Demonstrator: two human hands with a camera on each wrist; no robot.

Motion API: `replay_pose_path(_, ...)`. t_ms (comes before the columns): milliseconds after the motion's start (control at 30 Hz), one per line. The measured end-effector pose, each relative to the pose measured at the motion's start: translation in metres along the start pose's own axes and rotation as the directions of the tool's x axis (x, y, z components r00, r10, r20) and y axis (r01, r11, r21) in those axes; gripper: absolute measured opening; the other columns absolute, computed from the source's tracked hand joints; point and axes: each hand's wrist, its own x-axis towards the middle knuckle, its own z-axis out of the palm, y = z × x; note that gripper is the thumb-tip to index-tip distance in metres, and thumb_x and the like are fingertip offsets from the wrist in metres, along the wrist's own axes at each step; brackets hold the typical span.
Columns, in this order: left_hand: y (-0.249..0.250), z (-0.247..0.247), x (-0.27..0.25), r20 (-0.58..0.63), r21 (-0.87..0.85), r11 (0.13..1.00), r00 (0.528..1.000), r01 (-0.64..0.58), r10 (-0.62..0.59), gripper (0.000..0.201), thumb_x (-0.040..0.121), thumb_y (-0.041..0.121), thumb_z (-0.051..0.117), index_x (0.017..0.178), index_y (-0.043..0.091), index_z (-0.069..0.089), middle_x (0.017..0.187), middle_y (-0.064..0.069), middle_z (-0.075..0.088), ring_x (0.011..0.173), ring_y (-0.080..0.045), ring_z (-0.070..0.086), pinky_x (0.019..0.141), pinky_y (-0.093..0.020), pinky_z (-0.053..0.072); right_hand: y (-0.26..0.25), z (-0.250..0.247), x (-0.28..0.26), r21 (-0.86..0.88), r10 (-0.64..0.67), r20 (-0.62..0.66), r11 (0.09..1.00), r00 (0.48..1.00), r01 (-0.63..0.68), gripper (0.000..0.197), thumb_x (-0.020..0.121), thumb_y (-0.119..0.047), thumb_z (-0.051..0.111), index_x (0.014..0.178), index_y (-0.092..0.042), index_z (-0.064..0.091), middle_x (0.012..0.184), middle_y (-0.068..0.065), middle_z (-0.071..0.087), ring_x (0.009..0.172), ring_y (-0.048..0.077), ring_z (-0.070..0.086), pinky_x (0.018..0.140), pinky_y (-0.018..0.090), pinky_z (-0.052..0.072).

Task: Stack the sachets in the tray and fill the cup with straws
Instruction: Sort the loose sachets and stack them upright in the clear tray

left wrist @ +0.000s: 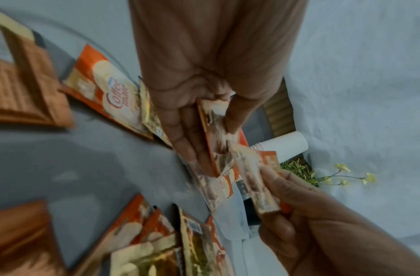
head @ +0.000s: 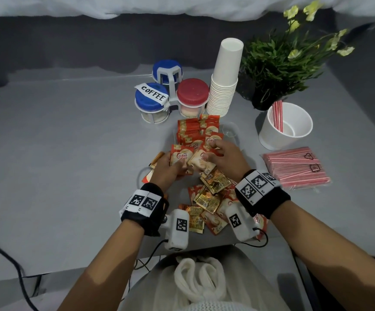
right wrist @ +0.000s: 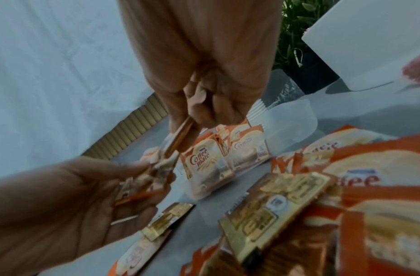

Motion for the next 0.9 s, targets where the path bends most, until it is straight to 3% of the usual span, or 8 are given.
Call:
replay_pose_path(100, 0.005, 0.007, -0.003, 0.096, -0.032, 0.999, 0.995, 0.03, -0.026, 0.022, 0.095, 0.01, 0.048, 0.116, 0.009, 0.054, 0.108, -0.012, 0.061, 0.098, -0.026, 0.059, 0.087, -0.041, 0.05, 0.005, -0.001, 0.0, 0.032, 0.011, 0.009, 0.999, 1.0, -0.011, 0.02, 0.078, -0.011, 0.07, 0.081, 0.006, 0.06, 0.079, 0.009, 0.058, 0.076, 0.019, 0.054, 0.069, 0.027, 0.042)
replay_pose_path(167, 0.005, 0.01, -0.005, 0.156, -0.029, 0.999, 0.988, 0.026, -0.021, 0.024, 0.094, 0.01, 0.05, 0.118, 0.007, 0.053, 0.107, -0.013, 0.062, 0.094, -0.026, 0.061, 0.083, -0.038, 0.053, 0.008, -0.001, -0.001, 0.056, 0.023, 0.009, 0.998, 1.0, -0.024, 0.014, 0.078, -0.01, 0.071, 0.076, -0.002, 0.06, 0.069, 0.002, 0.056, 0.065, 0.014, 0.051, 0.062, 0.024, 0.04)
replay_pose_path(300, 0.005, 0.014, -0.006, 0.209, -0.04, 0.998, 0.977, 0.055, -0.046, 0.028, 0.09, 0.004, 0.054, 0.117, 0.007, 0.049, 0.095, -0.006, 0.062, 0.079, -0.016, 0.062, 0.057, -0.019, 0.057, 0.007, 0.001, -0.002, 0.116, 0.069, 0.028, 0.991, 0.997, -0.072, 0.012, 0.081, -0.004, 0.067, 0.089, -0.003, 0.059, 0.07, 0.0, 0.056, 0.052, 0.012, 0.054, 0.048, 0.022, 0.048)
replay_pose_path(400, 0.004, 0.019, -0.006, 0.213, -0.031, 0.998, 0.976, 0.054, -0.046, 0.033, 0.091, 0.006, 0.054, 0.123, 0.005, 0.048, 0.103, -0.01, 0.06, 0.082, -0.018, 0.062, 0.063, -0.024, 0.057, 0.004, 0.004, -0.002, 0.148, 0.1, 0.011, 0.984, 0.995, -0.1, 0.018, 0.08, 0.001, 0.066, 0.09, -0.005, 0.053, 0.073, 0.005, 0.054, 0.046, 0.011, 0.056, 0.045, 0.021, 0.05)
replay_pose_path(533, 0.002, 0.023, -0.006, 0.196, -0.013, 0.999, 0.98, 0.042, -0.039, 0.033, 0.093, 0.007, 0.049, 0.126, 0.01, 0.045, 0.1, -0.008, 0.06, 0.081, -0.017, 0.062, 0.066, -0.029, 0.056, 0.003, 0.005, -0.001, 0.182, 0.136, -0.021, 0.975, 0.99, -0.13, 0.018, 0.082, 0.005, 0.061, 0.091, -0.007, 0.05, 0.077, 0.009, 0.055, 0.056, 0.02, 0.06, 0.055, 0.029, 0.055)
replay_pose_path(633, -0.001, 0.023, -0.005, 0.176, -0.004, 0.999, 0.983, 0.054, -0.052, 0.029, 0.094, 0.005, 0.046, 0.123, 0.011, 0.045, 0.096, -0.008, 0.059, 0.075, -0.017, 0.061, 0.056, -0.021, 0.056, 0.012, 0.002, -0.002, -0.052, 0.071, -0.058, 0.996, 0.996, -0.074, 0.014, 0.083, -0.001, 0.06, 0.097, -0.003, 0.059, 0.089, 0.009, 0.059, 0.079, 0.022, 0.059, 0.076, 0.034, 0.051)
replay_pose_path(767, -0.001, 0.02, -0.004, 0.165, 0.003, 0.997, 0.983, 0.081, -0.08, 0.021, 0.095, 0.005, 0.045, 0.113, 0.014, 0.043, 0.1, -0.01, 0.057, 0.072, -0.017, 0.061, 0.056, -0.021, 0.055, 0.027, -0.003, -0.011, -0.526, 0.015, 0.242, 0.842, 0.97, 0.118, 0.026, 0.084, -0.014, 0.059, 0.108, -0.005, 0.063, 0.111, 0.008, 0.062, 0.103, 0.023, 0.056, 0.084, 0.028, 0.042)
replay_pose_path(900, -0.002, 0.019, -0.002, 0.14, -0.002, 0.996, 0.986, 0.092, -0.091, 0.03, 0.095, 0.006, 0.045, 0.125, 0.007, 0.044, 0.107, -0.015, 0.057, 0.074, -0.018, 0.061, 0.057, -0.021, 0.055, 0.028, 0.001, -0.012, -0.629, 0.054, 0.457, 0.726, 0.888, 0.279, 0.048, 0.08, -0.034, 0.065, 0.119, -0.006, 0.059, 0.123, 0.009, 0.055, 0.114, 0.027, 0.049, 0.095, 0.041, 0.043)
